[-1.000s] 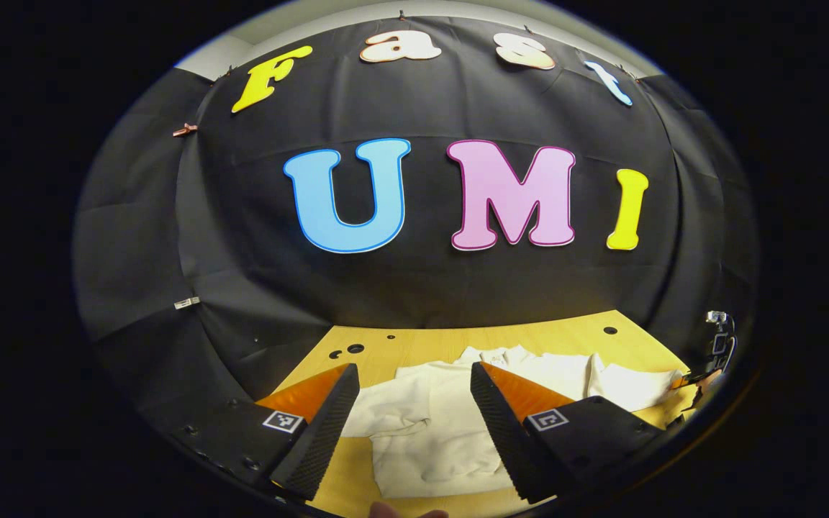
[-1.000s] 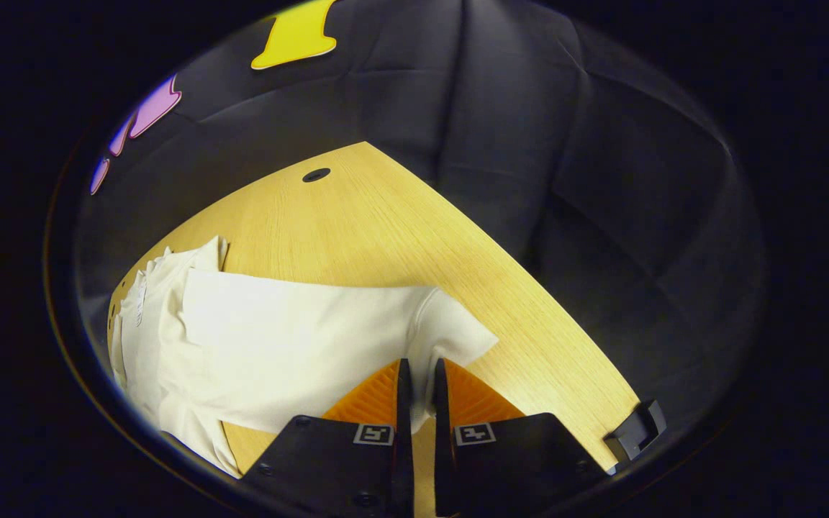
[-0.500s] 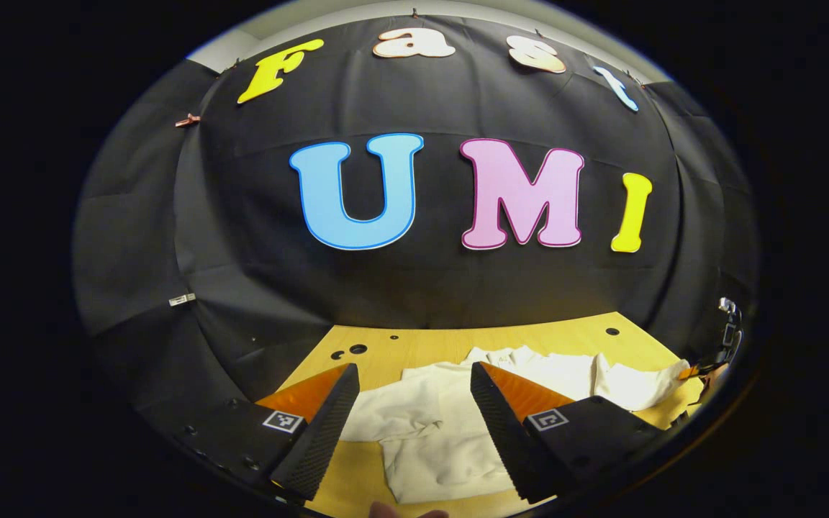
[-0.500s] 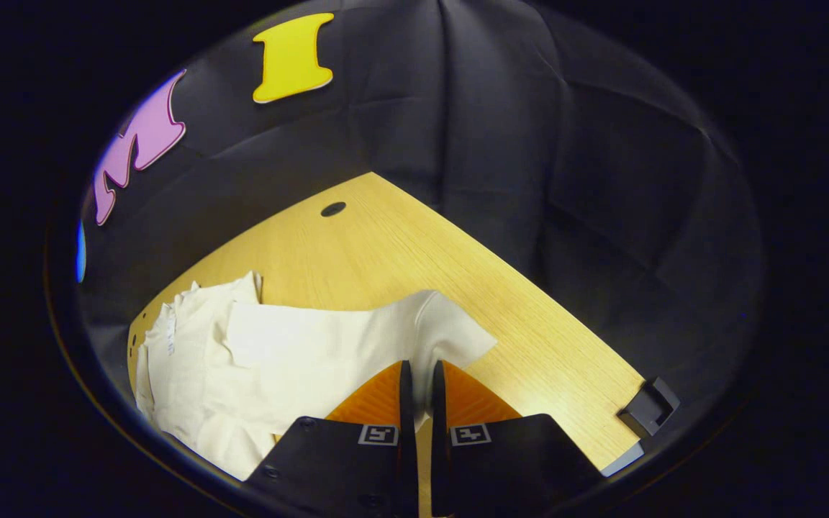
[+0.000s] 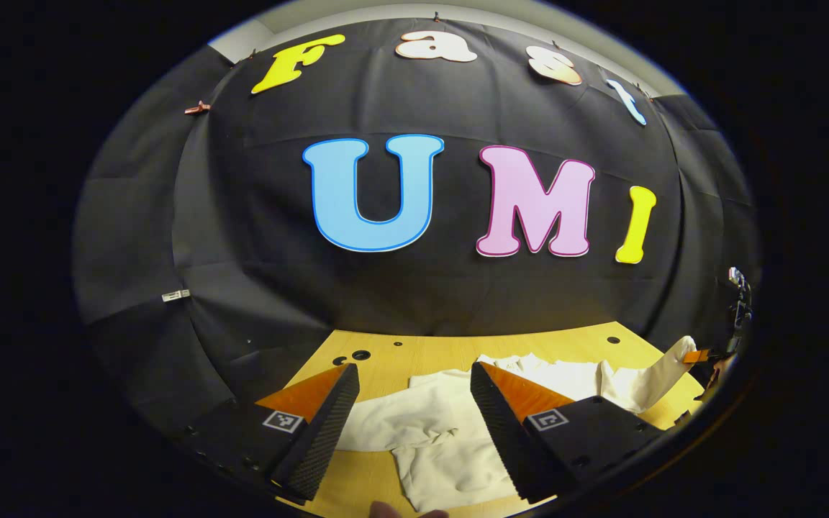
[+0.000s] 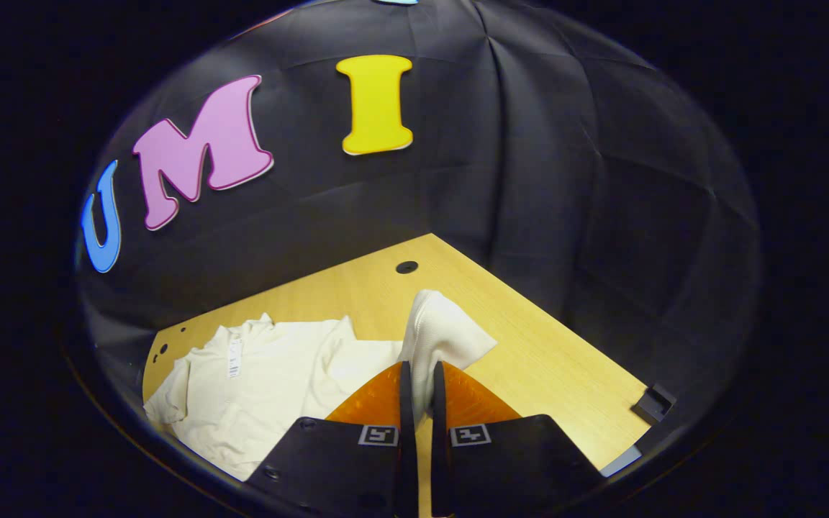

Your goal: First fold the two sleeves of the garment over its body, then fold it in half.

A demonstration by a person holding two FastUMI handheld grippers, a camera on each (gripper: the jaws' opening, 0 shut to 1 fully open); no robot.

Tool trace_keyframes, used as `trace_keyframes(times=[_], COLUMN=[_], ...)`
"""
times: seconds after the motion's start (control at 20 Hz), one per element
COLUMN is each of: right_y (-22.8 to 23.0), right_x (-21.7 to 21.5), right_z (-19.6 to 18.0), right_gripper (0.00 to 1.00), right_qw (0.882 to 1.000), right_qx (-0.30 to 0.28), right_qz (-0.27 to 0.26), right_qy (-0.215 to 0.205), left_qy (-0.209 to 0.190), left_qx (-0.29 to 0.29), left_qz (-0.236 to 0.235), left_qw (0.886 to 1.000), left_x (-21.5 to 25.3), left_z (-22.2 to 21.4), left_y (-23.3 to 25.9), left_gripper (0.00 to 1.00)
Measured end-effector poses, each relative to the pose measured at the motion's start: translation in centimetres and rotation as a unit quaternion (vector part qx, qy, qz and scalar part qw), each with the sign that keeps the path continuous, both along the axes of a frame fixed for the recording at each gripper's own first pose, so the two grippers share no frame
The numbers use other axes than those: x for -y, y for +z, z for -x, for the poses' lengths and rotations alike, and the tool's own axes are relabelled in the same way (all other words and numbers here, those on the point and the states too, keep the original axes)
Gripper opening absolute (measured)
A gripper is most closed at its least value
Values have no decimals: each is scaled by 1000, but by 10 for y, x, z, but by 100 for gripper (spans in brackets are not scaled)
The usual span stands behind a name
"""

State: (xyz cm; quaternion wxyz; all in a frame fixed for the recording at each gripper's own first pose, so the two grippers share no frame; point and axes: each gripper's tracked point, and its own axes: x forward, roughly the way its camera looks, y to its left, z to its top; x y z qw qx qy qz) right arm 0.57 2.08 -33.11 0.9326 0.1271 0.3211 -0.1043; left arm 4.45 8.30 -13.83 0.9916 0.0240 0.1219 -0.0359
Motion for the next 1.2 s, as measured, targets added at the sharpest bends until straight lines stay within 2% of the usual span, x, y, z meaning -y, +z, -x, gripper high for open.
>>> trace_keyframes(times=[0.35,0.7,0.85,1.2], right_y=[25,27,9,-65], right_x=[-105,-235,-280,-347], right_z=[-5,-13,-11,-13], right_gripper=[11,11,11,11], right_qw=[997,983,975,961], right_qx=[26,28,12,-48], right_qz=[-20,-42,-39,-35], right_qy=[65,175,220,272], left_qy=[20,43,52,73], left_qx=[7,1,-4,-18], left_qz=[12,13,13,10], left_qw=[1000,999,999,997], left_x=[-45,-86,-100,-120], left_z=[-6,3,4,-4], left_y=[-3,-16,-23,-43], left_gripper=[97,97,97,99])
